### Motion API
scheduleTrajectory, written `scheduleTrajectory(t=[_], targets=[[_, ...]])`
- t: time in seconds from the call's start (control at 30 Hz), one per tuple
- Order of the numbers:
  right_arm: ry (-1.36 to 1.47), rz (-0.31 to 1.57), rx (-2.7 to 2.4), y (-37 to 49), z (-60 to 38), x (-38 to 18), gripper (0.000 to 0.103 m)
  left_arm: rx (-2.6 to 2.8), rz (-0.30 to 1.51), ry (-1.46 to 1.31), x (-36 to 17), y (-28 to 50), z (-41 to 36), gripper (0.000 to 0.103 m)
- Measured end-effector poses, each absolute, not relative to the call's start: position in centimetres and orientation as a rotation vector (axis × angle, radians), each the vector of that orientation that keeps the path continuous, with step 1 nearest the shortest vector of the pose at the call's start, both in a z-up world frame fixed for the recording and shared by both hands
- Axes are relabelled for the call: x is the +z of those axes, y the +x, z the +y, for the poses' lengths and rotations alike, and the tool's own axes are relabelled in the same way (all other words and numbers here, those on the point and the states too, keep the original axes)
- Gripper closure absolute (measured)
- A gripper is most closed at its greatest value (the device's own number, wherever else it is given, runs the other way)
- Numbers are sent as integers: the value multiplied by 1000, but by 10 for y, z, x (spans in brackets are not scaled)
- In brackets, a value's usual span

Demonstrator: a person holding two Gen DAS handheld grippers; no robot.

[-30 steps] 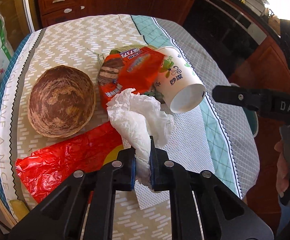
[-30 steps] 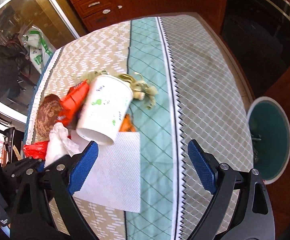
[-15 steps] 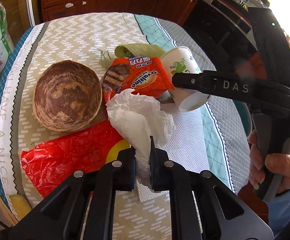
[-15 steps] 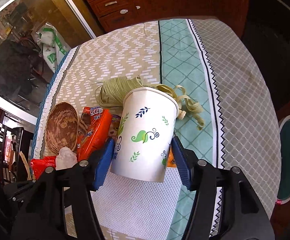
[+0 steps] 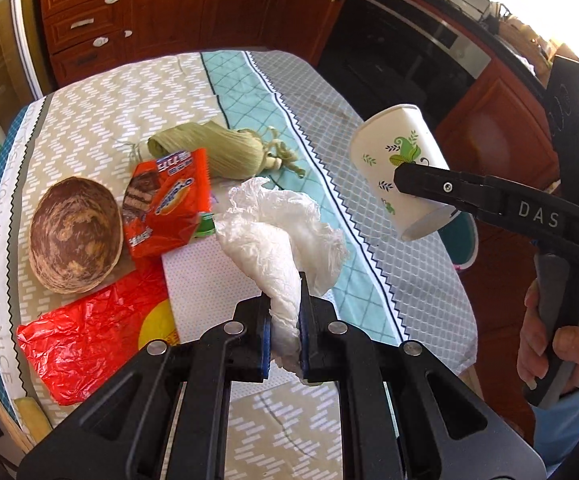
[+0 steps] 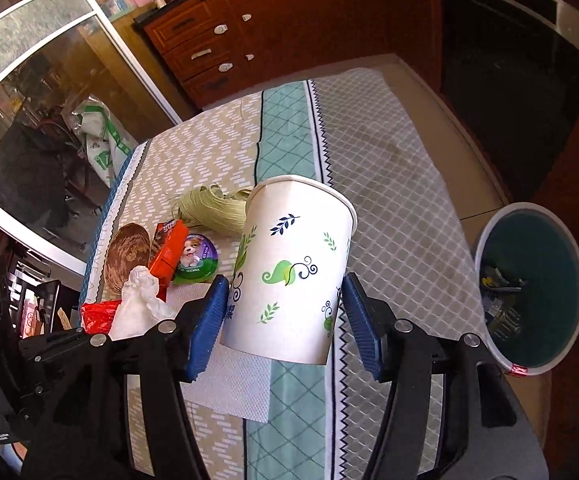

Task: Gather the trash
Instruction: 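Carry the tissue to the bin and release it with the left tool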

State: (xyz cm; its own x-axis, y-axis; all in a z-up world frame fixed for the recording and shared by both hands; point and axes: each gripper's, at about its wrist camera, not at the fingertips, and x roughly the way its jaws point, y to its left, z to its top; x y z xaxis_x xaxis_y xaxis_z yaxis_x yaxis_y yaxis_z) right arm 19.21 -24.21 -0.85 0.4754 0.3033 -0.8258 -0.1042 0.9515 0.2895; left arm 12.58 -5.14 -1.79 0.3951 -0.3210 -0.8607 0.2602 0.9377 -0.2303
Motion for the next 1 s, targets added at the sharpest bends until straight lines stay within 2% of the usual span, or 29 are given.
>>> scheduleTrajectory(t=[0.5, 1.0], targets=[[346, 988, 64, 143, -377, -12, 46, -469, 1101, 140, -8, 124, -162, 92], [530, 954, -167, 111, -502, -46, 45, -636, 1146, 284, -26, 160, -305, 92]])
